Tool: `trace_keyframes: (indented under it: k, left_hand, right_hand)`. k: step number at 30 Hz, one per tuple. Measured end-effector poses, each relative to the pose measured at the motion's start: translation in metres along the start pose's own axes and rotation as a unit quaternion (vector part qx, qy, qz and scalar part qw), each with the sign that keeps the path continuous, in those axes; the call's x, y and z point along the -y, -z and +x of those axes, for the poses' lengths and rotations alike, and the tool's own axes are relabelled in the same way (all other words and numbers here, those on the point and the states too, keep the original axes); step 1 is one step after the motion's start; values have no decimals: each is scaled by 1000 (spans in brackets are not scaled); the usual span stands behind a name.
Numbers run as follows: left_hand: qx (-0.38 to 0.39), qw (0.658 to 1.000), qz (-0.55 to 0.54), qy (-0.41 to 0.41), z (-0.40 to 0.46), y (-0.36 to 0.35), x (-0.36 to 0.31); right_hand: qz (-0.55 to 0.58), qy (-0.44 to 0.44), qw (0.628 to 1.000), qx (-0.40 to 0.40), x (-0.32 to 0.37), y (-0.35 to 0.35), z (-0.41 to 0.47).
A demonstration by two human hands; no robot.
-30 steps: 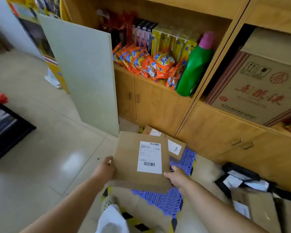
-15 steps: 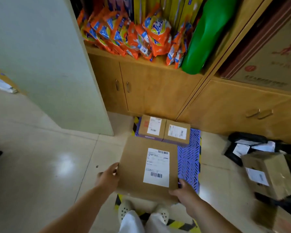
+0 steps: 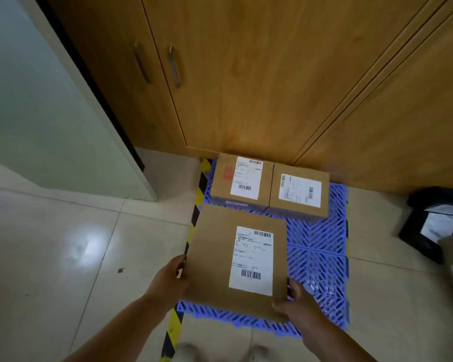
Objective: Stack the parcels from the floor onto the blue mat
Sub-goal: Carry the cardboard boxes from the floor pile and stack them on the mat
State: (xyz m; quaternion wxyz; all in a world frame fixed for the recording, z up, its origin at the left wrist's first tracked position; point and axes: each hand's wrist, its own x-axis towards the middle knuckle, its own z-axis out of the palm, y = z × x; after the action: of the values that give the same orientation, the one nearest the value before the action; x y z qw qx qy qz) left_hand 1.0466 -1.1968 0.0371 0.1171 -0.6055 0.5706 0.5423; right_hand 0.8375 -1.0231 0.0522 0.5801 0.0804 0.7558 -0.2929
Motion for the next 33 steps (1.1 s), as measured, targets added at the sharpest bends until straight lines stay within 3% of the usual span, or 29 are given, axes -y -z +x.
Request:
trace_keyframes:
  k: [4, 12, 20, 33]
  left_hand:
    - [-4, 999, -32, 16, 67, -31, 33]
    - [-20, 998, -42, -32, 149, -77, 63]
    - [-47, 994, -89, -46, 178, -97, 81]
    - [-60, 993, -88, -42, 178, -97, 77]
  right_hand:
    - [7, -7, 1000, 2, -30, -14, 82]
    - [14, 16, 1000, -20, -55, -26, 180]
    - [-29, 66, 994, -85, -57, -35, 207]
    - [-34, 66, 994, -77, -57, -41, 203]
